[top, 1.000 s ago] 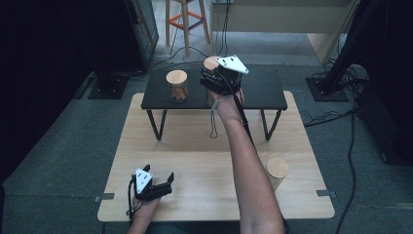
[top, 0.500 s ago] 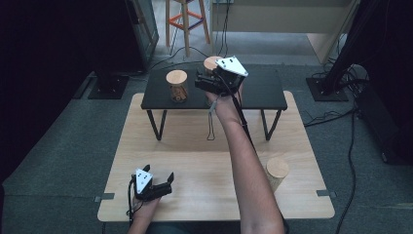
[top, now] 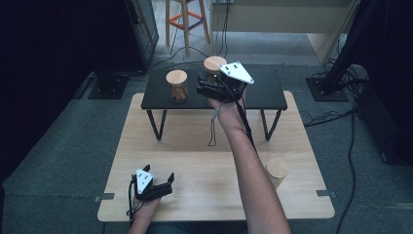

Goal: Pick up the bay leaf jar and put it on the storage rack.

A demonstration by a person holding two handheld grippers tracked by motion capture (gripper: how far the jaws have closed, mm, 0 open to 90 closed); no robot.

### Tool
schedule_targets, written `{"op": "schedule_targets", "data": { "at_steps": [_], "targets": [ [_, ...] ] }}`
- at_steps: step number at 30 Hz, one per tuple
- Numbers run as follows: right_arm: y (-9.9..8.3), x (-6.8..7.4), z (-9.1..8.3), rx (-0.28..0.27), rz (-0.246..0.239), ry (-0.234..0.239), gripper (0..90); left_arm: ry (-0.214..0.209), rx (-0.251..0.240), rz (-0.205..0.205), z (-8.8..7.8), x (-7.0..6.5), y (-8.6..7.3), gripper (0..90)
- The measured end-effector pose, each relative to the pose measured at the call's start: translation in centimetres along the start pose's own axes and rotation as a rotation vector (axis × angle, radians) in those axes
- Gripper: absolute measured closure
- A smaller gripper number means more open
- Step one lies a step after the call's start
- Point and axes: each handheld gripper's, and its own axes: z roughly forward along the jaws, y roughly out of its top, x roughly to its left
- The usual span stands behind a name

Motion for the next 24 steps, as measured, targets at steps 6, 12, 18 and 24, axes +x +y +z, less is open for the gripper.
{"op": "schedule_targets", "data": {
  "at_steps": [6,12,18,24],
  "targets": [
    [-0.2,-0.7,-2.4,0.027,0.027,0.030,0.0,0.009,-0.021,-0.002,-0.1,-0.2,-0.3,0.0],
    [-1.0,-1.1,-5.2,0.017,-0.007,0.057,0.0,0.013,-0.006,0.021,0.1,-0.5,-0.1,0.0],
    [-2.2,-1.2,-7.3,0.025,-0.005,0.077,0.0,0.017,0.004,0.028,0.1,-0.6,0.0,0.0],
    [-3.0,-1.1,-9.1,0.005,-0.016,0.097,0.0,0.019,0.019,0.020,0.3,-0.6,0.3,0.0]
  ]
}}
